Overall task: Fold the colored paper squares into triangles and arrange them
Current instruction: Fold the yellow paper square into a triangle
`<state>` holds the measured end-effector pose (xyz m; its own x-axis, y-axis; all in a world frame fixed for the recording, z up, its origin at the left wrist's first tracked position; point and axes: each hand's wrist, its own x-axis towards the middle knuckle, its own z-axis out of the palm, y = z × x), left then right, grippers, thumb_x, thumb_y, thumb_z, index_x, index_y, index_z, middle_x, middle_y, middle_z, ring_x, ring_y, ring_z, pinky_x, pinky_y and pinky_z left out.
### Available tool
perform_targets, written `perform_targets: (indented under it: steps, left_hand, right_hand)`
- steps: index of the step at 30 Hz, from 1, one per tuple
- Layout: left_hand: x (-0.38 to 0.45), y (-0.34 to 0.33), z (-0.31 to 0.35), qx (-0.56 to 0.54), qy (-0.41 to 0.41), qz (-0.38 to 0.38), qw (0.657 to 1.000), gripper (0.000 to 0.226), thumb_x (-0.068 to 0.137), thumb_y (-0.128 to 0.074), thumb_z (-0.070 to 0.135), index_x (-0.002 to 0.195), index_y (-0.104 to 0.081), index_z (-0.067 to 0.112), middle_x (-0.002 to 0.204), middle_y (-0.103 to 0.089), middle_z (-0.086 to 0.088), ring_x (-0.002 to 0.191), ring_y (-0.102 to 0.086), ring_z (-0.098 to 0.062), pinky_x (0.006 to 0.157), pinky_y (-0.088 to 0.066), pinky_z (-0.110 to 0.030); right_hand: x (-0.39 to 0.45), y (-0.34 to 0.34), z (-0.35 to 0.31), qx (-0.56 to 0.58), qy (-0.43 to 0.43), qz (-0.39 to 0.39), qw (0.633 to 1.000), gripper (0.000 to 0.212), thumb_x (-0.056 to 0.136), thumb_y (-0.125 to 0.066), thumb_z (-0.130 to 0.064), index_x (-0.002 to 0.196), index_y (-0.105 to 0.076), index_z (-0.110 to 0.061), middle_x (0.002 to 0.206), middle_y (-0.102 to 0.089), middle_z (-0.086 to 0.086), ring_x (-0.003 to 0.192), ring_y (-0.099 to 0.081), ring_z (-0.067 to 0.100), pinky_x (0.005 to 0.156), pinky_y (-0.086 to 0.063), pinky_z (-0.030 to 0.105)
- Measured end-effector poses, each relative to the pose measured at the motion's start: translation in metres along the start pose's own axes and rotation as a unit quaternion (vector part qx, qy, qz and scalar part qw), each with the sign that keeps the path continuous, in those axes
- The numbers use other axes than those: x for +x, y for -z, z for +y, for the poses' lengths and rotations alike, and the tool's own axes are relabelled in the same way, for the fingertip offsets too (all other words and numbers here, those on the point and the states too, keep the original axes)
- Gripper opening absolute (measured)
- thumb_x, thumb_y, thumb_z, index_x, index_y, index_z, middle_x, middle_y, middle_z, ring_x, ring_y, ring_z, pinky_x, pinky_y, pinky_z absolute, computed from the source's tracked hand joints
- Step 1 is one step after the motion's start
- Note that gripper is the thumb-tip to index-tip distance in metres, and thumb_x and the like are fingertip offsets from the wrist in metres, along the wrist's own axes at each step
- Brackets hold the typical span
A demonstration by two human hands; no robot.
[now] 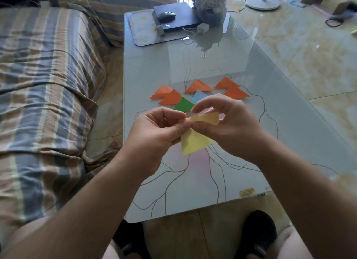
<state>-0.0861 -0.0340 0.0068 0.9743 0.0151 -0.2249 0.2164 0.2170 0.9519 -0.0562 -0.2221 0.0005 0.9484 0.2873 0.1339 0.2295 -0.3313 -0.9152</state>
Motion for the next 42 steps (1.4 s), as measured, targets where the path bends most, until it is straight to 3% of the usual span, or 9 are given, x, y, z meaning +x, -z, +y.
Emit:
perform_targets:
  steps: [5,8,12,18,23,28,33,37,42]
  left_hand:
    - [-0.004,0.001,0.001,0.060,-0.023,0.004,0.998,0.027,0.067,-0.083,0.017,0.092,-0.072,0.014,0.085,-0.077,-0.014,0.084,-0.076,-0.030,0.088,-0.062,-0.048]
    - [-0.005,0.000,0.004,0.066,-0.014,0.007,0.998,0.038,0.067,-0.085,0.018,0.101,-0.069,0.012,0.088,-0.078,-0.019,0.088,-0.077,-0.034,0.088,-0.062,-0.049]
    - [-0.005,-0.003,0.006,0.039,0.017,0.004,0.999,0.043,0.063,-0.082,0.016,0.103,-0.067,0.011,0.084,-0.078,-0.014,0.082,-0.078,-0.027,0.077,-0.063,-0.037]
    - [-0.005,-0.002,0.005,0.050,0.019,-0.007,0.999,0.046,0.064,-0.081,0.015,0.108,-0.068,0.012,0.085,-0.078,-0.014,0.086,-0.078,-0.029,0.078,-0.063,-0.037]
    - [-0.007,0.000,0.008,0.020,0.021,-0.030,0.999,0.041,0.075,-0.076,0.015,0.114,-0.064,0.011,0.099,-0.078,-0.020,0.095,-0.077,-0.032,0.080,-0.063,-0.036]
    - [-0.006,0.003,0.008,0.040,0.008,-0.045,0.998,0.035,0.085,-0.073,0.005,0.118,-0.065,0.015,0.099,-0.075,-0.025,0.094,-0.077,-0.033,0.080,-0.062,-0.035]
    - [-0.005,0.007,0.005,0.135,-0.028,-0.051,0.989,0.041,0.091,-0.074,0.003,0.124,-0.063,0.025,0.093,-0.077,-0.017,0.095,-0.076,-0.034,0.095,-0.059,-0.052]
    - [-0.007,0.006,0.003,0.178,-0.043,-0.042,0.982,0.046,0.090,-0.077,0.011,0.127,-0.060,0.032,0.093,-0.079,-0.010,0.094,-0.077,-0.027,0.096,-0.058,-0.051]
    - [-0.005,0.003,-0.004,0.157,-0.030,-0.019,0.987,0.047,0.091,-0.079,0.013,0.129,-0.058,0.031,0.095,-0.079,-0.010,0.095,-0.077,-0.029,0.095,-0.059,-0.054]
  right_hand:
    - [-0.001,0.002,-0.003,0.092,-0.035,-0.019,0.995,0.017,0.086,-0.082,-0.006,0.094,-0.076,-0.020,0.088,-0.071,0.012,0.073,-0.059,0.026,0.069,-0.052,0.047]
    - [-0.001,0.003,-0.006,0.142,-0.060,-0.027,0.988,0.012,0.090,-0.078,-0.005,0.093,-0.077,-0.016,0.089,-0.072,0.021,0.074,-0.057,0.028,0.070,-0.047,0.044]
    - [-0.002,0.003,-0.010,0.142,-0.078,-0.033,0.986,0.012,0.090,-0.078,-0.006,0.096,-0.077,-0.016,0.093,-0.077,0.016,0.079,-0.069,0.027,0.075,-0.056,0.048]
    - [-0.003,0.000,-0.011,0.118,-0.086,-0.007,0.989,0.013,0.089,-0.079,-0.007,0.093,-0.077,-0.020,0.090,-0.077,0.012,0.075,-0.069,0.021,0.069,-0.056,0.039]
    - [-0.004,-0.003,-0.013,0.115,-0.093,0.028,0.989,0.014,0.087,-0.079,-0.005,0.091,-0.077,-0.019,0.086,-0.077,0.011,0.069,-0.063,0.019,0.062,-0.051,0.033]
    - [-0.002,-0.002,-0.011,0.102,-0.089,0.024,0.990,0.013,0.085,-0.081,-0.006,0.089,-0.078,-0.017,0.081,-0.077,0.006,0.068,-0.062,0.018,0.064,-0.052,0.036]
    - [-0.002,0.003,-0.008,0.025,-0.081,-0.031,0.996,0.005,0.086,-0.081,-0.014,0.083,-0.080,-0.018,0.077,-0.076,0.003,0.066,-0.062,0.013,0.062,-0.052,0.034]
    - [-0.001,0.003,-0.004,-0.019,-0.085,-0.034,0.996,0.010,0.086,-0.078,-0.019,0.076,-0.079,-0.022,0.069,-0.072,-0.004,0.061,-0.060,0.007,0.059,-0.051,0.031]
    - [-0.001,0.001,-0.003,-0.015,-0.084,-0.026,0.996,0.013,0.086,-0.078,-0.020,0.073,-0.078,-0.021,0.066,-0.069,-0.003,0.059,-0.057,0.007,0.057,-0.048,0.029]
